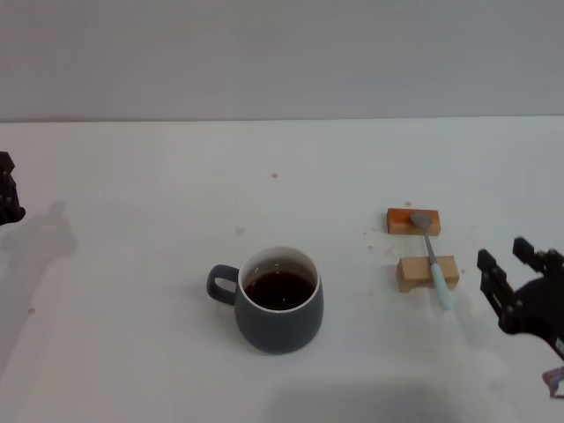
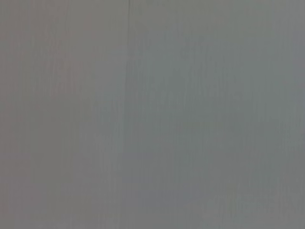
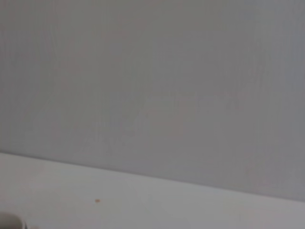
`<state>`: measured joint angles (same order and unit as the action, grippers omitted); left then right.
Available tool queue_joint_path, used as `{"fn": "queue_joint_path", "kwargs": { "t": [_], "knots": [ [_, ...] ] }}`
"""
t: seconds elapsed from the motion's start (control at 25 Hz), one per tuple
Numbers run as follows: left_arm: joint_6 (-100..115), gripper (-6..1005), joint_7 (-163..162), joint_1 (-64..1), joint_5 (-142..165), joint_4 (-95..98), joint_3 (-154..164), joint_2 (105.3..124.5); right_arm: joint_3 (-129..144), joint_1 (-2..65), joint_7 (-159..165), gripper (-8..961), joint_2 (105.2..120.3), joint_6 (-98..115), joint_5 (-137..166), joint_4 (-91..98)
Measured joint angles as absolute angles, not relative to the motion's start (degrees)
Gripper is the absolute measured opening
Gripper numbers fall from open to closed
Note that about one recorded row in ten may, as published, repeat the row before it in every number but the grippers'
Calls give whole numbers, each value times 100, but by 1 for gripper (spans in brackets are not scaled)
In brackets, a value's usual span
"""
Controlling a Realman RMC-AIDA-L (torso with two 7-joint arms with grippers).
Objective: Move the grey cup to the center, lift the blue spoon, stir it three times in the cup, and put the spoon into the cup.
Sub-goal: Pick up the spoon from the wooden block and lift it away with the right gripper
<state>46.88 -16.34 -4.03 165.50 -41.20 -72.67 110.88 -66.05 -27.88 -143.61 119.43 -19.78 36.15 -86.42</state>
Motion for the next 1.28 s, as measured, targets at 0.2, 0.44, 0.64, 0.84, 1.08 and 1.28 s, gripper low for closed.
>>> {"fn": "queue_joint_path", "kwargs": {
  "t": [0.2,0.44,0.64,0.84,1.08,1.28],
  "knots": [
    [4579,-2,-1635,-346,16549,-4231,-7249,11060,-6563,-2872,-14369,422,11943,-1991,3572,-8368],
    [4462,-2,-1635,-271,16549,-4403,-7228,11012,-6599,-2708,-14372,424,11932,-2308,3335,-7965],
    [4366,-2,-1630,-194,16550,-4569,-7217,10990,-6610,-2511,-14374,426,11920,-2442,3218,-7689],
    [4324,-2,-1622,-116,16550,-4712,-7211,10947,-6596,-2301,-14376,428,11922,-2454,3205,-7422],
    [4200,-2,-1595,-54,16550,-4888,-7164,10919,-6566,-2142,-14375,431,11919,-2569,3201,-7224],
    [4179,-2,-1589,-47,16550,-4922,-7154,10912,-6619,-2170,-14379,433,11887,-3023,3333,-7206]
  ]
}}
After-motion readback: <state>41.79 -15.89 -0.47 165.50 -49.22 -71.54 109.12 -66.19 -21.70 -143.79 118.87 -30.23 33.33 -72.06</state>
